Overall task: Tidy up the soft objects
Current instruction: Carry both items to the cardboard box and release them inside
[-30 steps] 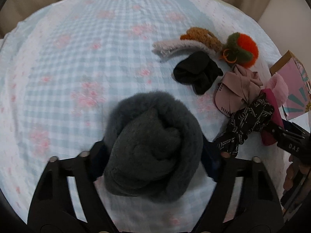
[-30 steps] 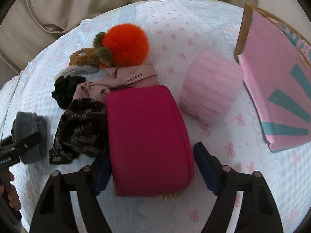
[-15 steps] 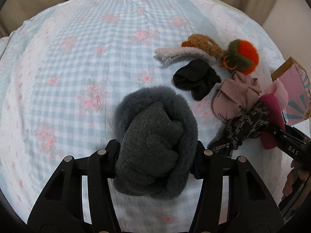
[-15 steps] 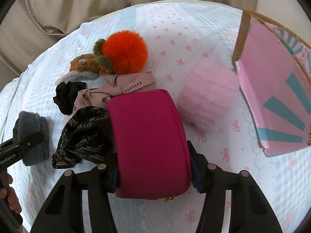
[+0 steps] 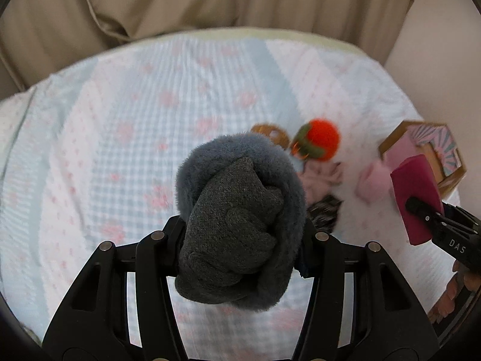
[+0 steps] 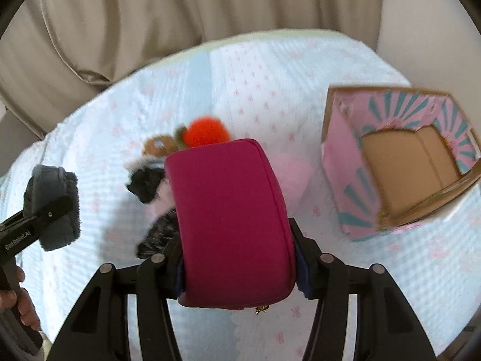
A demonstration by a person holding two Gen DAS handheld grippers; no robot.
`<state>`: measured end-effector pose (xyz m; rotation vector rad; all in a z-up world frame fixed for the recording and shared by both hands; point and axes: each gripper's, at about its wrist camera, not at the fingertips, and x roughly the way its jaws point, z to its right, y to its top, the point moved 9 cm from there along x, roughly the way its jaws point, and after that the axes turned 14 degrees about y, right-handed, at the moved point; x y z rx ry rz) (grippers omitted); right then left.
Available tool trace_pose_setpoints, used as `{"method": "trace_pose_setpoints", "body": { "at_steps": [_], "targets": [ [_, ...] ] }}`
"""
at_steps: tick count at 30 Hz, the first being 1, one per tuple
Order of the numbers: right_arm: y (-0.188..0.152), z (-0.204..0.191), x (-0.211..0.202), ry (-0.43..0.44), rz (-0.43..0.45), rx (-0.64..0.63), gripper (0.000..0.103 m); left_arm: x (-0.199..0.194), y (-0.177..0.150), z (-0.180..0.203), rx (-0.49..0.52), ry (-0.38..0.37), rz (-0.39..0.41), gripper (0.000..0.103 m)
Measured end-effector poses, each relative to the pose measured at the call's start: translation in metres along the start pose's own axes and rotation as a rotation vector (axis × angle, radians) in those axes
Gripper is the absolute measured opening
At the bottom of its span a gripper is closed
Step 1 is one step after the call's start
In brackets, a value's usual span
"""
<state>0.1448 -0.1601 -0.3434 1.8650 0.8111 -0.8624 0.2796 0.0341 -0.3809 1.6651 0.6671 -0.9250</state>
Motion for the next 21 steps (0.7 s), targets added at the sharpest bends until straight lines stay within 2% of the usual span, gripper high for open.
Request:
{"method": "trace_pose_setpoints", "body": {
  "at_steps": [7, 10, 15, 21],
  "targets": [
    [0.041, -0.024, -0.082, 0.024, 0.055, -0.042, 0.051, -0.089, 0.036, 0.016, -0.038, 0.031, 0.061, 0.049],
    [0.055, -0.023, -0.117, 0.034, 0.078, -0.063, 0.051, -0.125, 0.048, 0.030, -0.062, 0.028, 0.090, 0.049],
    [0.075, -0.004, -0.165, 0.026, 0.114, -0.094, 0.051, -0.162, 0.065, 0.071, -0.074, 0.009, 0.126, 0.049],
    [0.096, 0.047, -0.210, 0.002, 0.151, -0.080, 0.051, -0.185, 0.086, 0.147, -0.061, -0.035, 0.164, 0.049]
  ]
}}
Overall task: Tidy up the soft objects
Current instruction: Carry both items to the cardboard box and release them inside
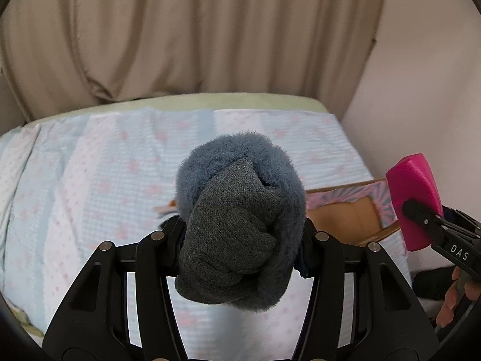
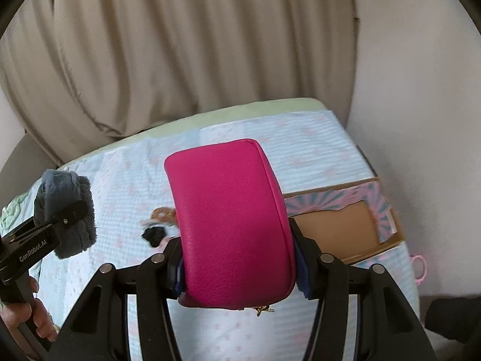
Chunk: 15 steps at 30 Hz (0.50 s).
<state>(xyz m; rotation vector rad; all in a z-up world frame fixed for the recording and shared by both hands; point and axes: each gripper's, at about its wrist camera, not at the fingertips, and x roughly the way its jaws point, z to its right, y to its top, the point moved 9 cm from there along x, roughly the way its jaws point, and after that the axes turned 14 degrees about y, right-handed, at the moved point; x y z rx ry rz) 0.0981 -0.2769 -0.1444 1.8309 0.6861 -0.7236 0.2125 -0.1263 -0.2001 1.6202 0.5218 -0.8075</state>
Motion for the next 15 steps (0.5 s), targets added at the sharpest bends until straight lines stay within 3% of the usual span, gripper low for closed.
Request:
{"method": "trace_pose_setpoints", "body": {
  "at_steps": [6, 15],
  "targets": [
    [0.015, 0.065, -0.015, -0.041, -0.024, 0.010, 0.051, 0.008, 0.006, 0.092, 0.006, -0.050, -0.021, 0.049],
    [0.018, 0.162, 0.011, -0.073, -0.140, 0.051, 0.051, 0.071, -0.016, 0.207, 0.059, -0.080, -0.165, 0.049]
  ]
}}
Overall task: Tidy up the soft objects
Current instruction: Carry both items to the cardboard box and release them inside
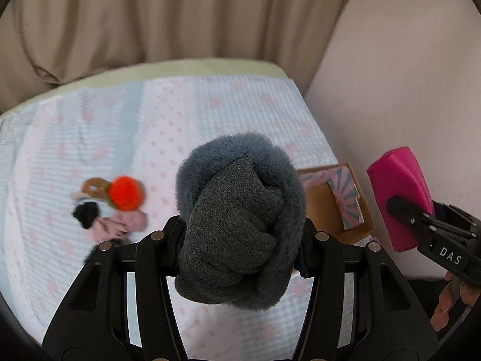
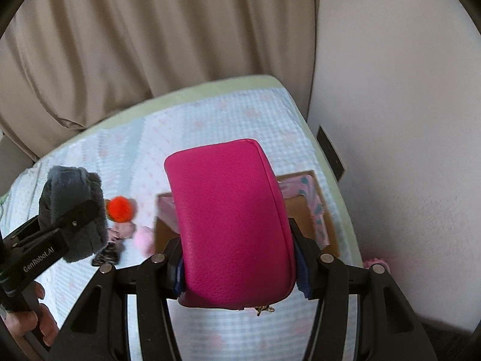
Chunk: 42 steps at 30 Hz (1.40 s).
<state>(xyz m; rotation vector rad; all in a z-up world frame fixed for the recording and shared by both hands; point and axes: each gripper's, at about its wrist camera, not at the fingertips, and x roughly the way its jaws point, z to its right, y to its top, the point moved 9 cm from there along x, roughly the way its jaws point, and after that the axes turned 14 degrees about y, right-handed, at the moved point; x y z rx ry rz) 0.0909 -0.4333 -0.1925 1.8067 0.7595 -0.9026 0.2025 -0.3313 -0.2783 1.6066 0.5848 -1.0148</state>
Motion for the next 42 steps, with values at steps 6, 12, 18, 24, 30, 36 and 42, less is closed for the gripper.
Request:
{"method": "trace_pose_setpoints", "body": {
  "at_steps": [6, 12, 18, 24, 30, 36, 42],
  "targets": [
    [0.001, 0.049, 0.050, -0.007, -0.105, 0.057, 0.051, 0.065, -0.016, 0.044, 0.069, 0.006, -0.103, 0.049],
    [-0.008, 0.085, 0.106, 0.006, -0.209, 0.116, 0.051, 0.126, -0.036, 0.072, 0.163, 0.016, -0.210, 0.049],
    [-0.026, 0.109, 0.149, 0.023, -0.292, 0.172, 0.051, 0.176, -0.061, 0.090, 0.223, 0.031, -0.311, 0.049],
    [-0.038, 0.117, 0.174, 0.068, -0.331, 0.182, 0.051, 0.190, -0.071, 0.106, 0.291, 0.017, -0.318, 0.054],
    [-0.035, 0.112, 0.184, 0.105, -0.316, 0.159, 0.101, 0.173, -0.071, 0.114, 0.400, 0.020, -0.252, 0.103],
    [-0.042, 0.104, 0.185, 0.114, -0.307, 0.140, 0.103, 0.165, -0.082, 0.108, 0.399, 0.027, -0.271, 0.103],
    [-0.042, 0.097, 0.168, 0.107, -0.290, 0.108, 0.103, 0.148, -0.078, 0.102, 0.383, 0.026, -0.248, 0.103]
  ]
}}
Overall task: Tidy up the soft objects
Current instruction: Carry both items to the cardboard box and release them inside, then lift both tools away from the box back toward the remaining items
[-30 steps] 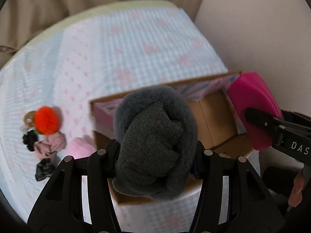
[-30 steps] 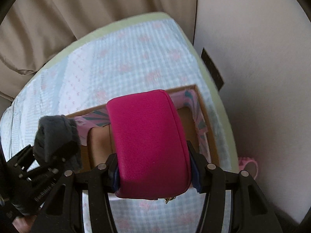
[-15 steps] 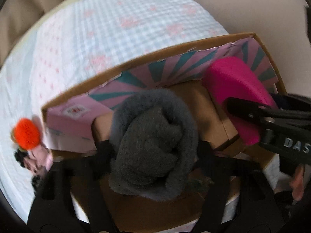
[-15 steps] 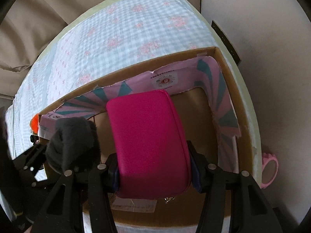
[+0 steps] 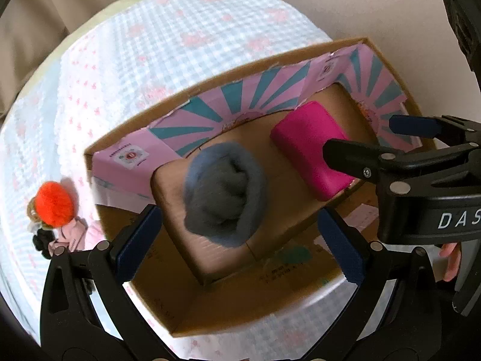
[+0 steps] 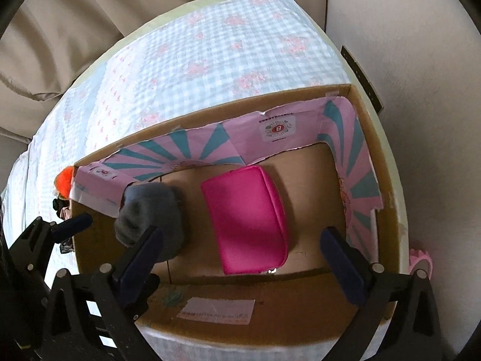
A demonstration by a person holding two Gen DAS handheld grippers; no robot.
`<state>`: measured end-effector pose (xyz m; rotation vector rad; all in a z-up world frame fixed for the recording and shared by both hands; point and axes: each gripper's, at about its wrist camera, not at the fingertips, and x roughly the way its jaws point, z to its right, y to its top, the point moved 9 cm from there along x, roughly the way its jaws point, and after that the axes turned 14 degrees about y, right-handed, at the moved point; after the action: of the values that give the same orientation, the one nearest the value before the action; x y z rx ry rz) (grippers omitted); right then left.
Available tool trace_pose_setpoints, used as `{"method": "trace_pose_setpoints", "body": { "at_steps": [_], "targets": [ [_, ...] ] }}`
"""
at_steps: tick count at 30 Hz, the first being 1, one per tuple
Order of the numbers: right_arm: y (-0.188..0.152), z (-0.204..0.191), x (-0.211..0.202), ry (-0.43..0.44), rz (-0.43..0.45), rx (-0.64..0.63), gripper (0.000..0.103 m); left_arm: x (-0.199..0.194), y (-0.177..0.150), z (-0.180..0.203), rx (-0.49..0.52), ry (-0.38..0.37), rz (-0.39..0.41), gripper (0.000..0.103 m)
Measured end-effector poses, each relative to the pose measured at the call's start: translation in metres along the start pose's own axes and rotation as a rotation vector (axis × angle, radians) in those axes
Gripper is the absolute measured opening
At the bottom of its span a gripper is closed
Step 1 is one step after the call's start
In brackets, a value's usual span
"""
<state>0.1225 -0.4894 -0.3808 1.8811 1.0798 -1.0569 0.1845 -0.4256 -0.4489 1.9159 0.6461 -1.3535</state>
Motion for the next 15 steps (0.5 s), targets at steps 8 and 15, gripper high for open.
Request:
{"method": "trace_pose_setpoints", "body": {
  "at_steps": [8, 15],
  "targets": [
    [0.005, -0.018, -0.036, -0.014, 0.049, -0.042, 0.103, -0.040, -0.001, -0.012, -0.021, 0.027, 0.063, 0.103],
    [-0.001, -0.043, -0.086, -0.019, 0.108, -0.073, 0.103, -0.095, -0.008, -0.029, -0.052, 0.042, 0.147, 0.103]
  ]
}}
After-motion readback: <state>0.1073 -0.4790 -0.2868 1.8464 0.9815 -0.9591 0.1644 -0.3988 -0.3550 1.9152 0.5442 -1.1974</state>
